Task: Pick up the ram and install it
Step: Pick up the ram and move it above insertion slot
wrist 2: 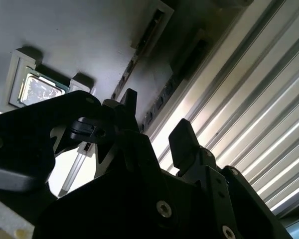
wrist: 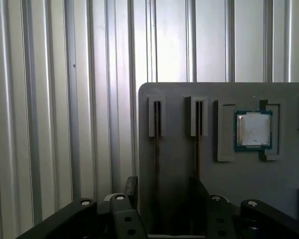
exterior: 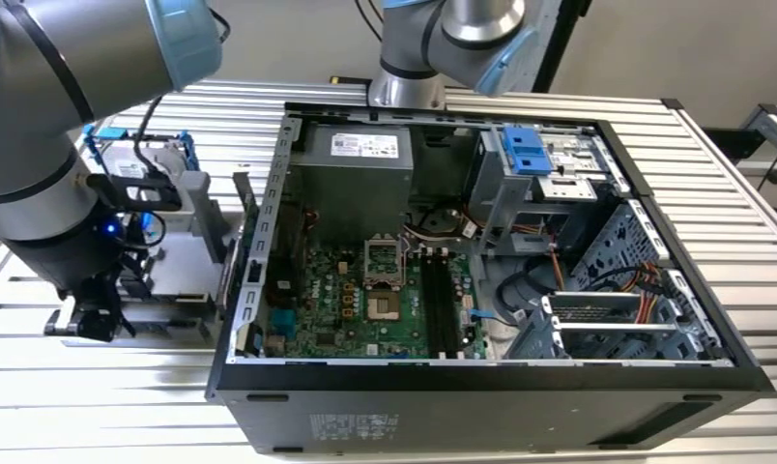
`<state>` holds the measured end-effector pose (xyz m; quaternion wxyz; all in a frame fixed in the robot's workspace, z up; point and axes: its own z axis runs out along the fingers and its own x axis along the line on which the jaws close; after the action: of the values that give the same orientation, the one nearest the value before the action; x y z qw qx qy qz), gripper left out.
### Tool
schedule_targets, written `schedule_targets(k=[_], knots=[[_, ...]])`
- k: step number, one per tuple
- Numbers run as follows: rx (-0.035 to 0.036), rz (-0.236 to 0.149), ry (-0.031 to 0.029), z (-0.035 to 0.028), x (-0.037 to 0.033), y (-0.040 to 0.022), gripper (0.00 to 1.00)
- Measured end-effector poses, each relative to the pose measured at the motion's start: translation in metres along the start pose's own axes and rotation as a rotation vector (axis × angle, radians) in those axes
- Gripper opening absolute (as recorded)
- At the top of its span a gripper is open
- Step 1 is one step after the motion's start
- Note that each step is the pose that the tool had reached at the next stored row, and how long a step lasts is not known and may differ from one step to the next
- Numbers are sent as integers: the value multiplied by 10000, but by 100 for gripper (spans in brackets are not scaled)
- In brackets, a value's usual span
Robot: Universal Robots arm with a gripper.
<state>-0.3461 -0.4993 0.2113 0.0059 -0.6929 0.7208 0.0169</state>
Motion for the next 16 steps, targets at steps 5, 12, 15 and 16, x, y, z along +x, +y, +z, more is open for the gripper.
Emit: schedule_targets(k=[5,12,15,16], knots=[[2,27,-1,61,15,-2,100],[4,68,-3,142,37,-4,100],[3,79,-2,174,39,-4,100],[4,81,-2,184,40,-4,100]])
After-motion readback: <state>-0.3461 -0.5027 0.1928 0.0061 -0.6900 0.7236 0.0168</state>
